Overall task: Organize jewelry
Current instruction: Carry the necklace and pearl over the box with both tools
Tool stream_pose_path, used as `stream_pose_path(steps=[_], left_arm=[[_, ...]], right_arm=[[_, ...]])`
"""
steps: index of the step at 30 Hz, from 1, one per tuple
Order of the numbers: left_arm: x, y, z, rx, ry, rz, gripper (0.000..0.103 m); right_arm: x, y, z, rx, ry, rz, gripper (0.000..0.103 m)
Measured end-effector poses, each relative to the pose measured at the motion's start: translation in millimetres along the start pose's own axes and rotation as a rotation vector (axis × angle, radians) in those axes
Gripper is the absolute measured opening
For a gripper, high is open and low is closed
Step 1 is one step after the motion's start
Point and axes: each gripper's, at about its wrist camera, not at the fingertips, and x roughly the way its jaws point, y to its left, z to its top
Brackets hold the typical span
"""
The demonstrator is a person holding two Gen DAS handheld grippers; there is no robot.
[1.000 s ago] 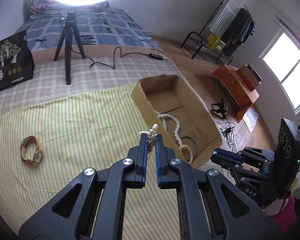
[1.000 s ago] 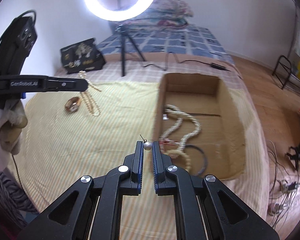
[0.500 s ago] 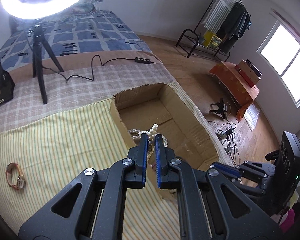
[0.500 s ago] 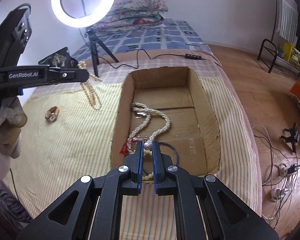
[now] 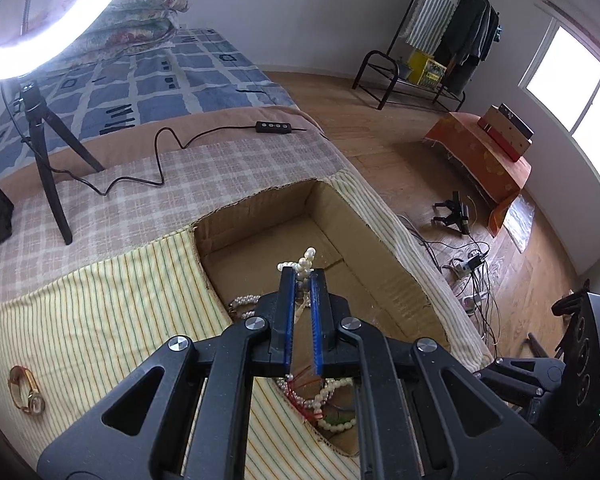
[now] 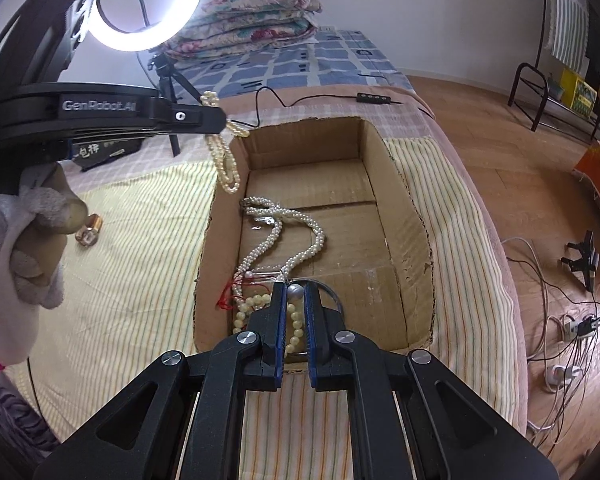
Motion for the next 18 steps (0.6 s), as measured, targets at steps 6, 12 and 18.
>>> stream_pose_path(steps=[6,12,18], left_arm=[[11,-5,2,0.008,0.008,0.015,0.005],[18,-7,2,0.019,0.018,0.031,0.005],[23,-8,3,0.022,0.024,0.036,0.005]], right_arm=[[-3,1,1,0.003,-0.009,-0.018,0.007],[-4,1,2,0.004,-0.017,-0.043,0.007],[-5,3,4,-0.01,-0.022,-0.057,0.007]])
